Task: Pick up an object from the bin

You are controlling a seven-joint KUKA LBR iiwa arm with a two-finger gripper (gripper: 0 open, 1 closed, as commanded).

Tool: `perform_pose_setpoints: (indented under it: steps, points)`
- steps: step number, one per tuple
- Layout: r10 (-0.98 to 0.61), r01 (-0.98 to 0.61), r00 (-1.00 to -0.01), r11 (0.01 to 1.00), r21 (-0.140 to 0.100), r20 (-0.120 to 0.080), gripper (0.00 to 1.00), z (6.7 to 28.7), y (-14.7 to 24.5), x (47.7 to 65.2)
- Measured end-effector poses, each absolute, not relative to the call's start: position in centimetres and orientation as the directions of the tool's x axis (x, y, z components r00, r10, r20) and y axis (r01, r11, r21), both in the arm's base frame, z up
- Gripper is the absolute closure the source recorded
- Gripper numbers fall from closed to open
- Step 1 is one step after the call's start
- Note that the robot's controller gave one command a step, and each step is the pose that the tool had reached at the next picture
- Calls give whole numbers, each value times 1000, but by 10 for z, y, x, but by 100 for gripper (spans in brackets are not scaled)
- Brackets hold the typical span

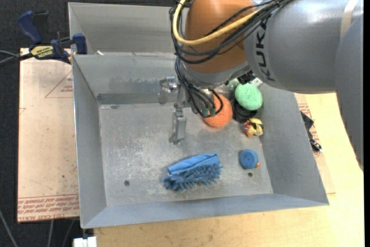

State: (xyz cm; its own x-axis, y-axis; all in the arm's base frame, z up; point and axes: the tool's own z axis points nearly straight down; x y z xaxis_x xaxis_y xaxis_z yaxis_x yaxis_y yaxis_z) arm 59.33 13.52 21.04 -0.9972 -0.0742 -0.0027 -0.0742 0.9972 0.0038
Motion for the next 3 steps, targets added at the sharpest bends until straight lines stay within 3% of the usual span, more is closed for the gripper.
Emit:
perform_pose_setpoints:
  steps: [1,2,3]
  points:
    - [-291,-291,-957,957,-2,-6,0,169,113,560]
    - [-342,-342,-940,940,5,4,0,143,100,544]
    - [-172,-172,-985,985,2,-5,0,127,83,531]
